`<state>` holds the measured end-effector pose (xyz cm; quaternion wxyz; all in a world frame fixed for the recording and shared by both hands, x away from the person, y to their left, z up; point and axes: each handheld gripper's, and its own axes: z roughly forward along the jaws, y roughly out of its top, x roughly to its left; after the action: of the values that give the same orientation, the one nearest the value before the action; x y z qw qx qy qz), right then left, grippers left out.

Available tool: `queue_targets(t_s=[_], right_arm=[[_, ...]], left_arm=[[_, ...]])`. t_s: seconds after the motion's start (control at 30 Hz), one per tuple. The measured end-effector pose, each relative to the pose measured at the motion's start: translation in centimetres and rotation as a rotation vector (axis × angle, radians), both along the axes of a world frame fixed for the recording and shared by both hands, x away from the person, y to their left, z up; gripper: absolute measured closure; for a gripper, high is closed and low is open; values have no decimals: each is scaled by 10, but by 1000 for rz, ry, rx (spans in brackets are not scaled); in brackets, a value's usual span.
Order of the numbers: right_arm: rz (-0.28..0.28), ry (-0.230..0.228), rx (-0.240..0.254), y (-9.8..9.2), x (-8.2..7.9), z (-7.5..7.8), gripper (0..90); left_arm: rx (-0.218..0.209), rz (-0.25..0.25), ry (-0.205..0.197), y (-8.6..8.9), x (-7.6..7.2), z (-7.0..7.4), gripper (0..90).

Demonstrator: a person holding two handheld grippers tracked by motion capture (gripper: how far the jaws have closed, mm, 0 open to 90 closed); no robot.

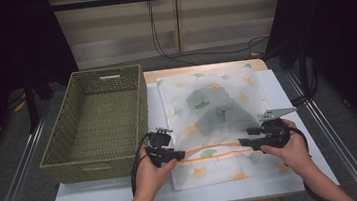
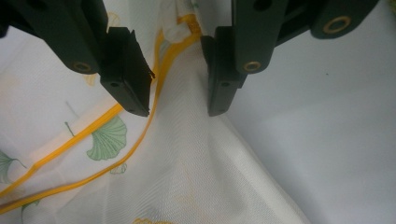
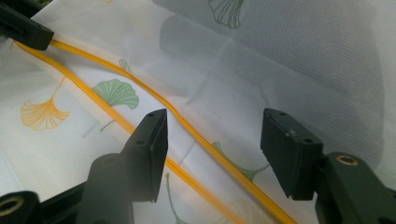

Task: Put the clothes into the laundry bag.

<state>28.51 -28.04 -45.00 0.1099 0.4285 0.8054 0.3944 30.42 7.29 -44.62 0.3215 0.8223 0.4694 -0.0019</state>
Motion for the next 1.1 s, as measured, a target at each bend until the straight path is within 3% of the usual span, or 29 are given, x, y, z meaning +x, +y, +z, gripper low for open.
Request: queue_targets(t_s=[0.23, 0.33, 0.43, 0.53, 0.87, 1.1], right_arm=[[2, 2, 10, 1, 2, 0, 419], [7, 1, 10, 2, 2, 2, 419], [12, -9, 18, 3, 2, 4, 419], [11, -4, 18, 4, 2, 3, 417], [18, 7, 25, 6, 2, 1, 417], [33, 17, 46, 12, 2, 2, 410]], left_arm=[[-3, -13, 3, 2, -12, 1, 572], [2, -17, -4, -1, -14, 0, 651], [9, -27, 11, -2, -10, -1, 736], [-1, -26, 7, -5, -5, 1, 766], [-62, -13, -50, -20, 17, 19, 767], [-77, -38, -42, -35, 21, 8, 739]])
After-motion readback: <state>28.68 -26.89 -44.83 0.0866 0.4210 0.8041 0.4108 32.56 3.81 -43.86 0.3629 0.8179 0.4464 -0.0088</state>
